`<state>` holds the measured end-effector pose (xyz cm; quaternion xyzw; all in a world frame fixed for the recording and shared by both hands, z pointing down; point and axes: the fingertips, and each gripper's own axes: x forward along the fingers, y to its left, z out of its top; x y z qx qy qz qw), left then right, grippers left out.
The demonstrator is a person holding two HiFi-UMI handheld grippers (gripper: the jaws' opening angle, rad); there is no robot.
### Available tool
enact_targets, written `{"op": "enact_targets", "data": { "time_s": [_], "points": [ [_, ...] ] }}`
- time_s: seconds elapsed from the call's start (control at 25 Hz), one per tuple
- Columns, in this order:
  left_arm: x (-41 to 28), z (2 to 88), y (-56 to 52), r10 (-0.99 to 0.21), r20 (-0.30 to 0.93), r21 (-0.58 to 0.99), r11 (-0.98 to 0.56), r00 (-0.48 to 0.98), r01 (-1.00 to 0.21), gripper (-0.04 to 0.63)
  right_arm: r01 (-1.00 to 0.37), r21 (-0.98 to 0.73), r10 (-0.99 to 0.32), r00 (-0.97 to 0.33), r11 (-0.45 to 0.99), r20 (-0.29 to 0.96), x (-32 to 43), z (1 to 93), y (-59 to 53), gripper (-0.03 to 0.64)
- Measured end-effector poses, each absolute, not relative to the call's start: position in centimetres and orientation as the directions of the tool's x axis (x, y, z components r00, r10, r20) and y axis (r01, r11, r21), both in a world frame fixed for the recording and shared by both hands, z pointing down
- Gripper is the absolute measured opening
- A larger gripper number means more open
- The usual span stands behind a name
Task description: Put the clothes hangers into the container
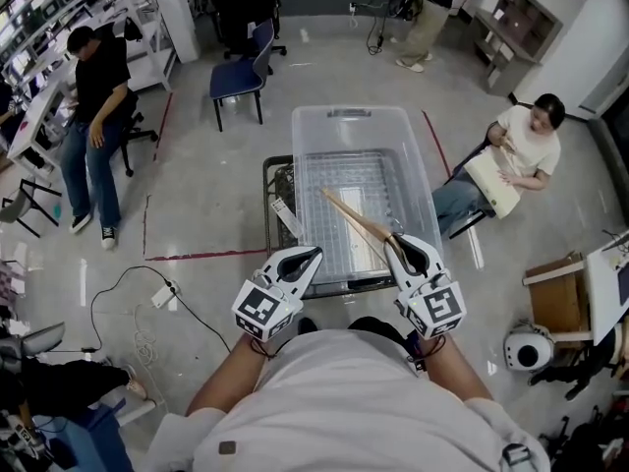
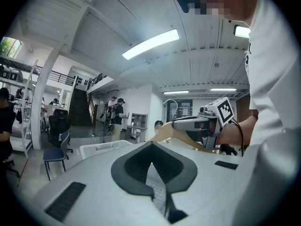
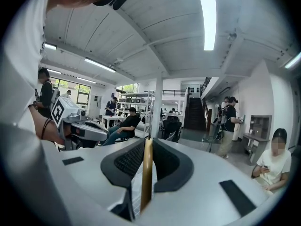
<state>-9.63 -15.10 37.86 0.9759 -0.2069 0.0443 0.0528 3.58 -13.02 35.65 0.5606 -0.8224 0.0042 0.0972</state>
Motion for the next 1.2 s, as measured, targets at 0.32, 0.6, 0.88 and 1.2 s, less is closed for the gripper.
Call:
{"op": "enact_targets", "data": {
  "time_s": [0.32, 0.6, 0.88, 1.2],
  "points": [
    [-8.1, 38.7, -18.2, -0.421, 0.14, 0.111, -0.893, 0.896, -0.436, 0.017, -0.91, 0.077, -0.902, -0.389, 0.408, 0.19, 5.2, 37.3, -17.2, 0.064],
    [-4.8, 39.4, -20.8, -0.45, 0.169, 0.111, -0.875, 0.877, -0.471, 0.017, -0.886, 0.059, -0.872, -0.439, 0.46, 0.215, 7.9, 39.2, -21.4, 0.064],
    [-2.2, 41.0, -23.1, -0.465, 0.203, 0.131, -0.86, 0.862, -0.494, 0.017, -0.866, 0.013, -0.841, -0.483, 0.501, 0.244, 9.5, 41.7, -24.5, 0.064],
    [0.7, 44.3, -25.3, -0.469, 0.268, 0.175, -0.835, 0.841, -0.522, 0.017, -0.837, -0.043, -0.793, -0.533, 0.546, 0.295, 11.1, 45.7, -27.0, 0.064]
  ]
}}
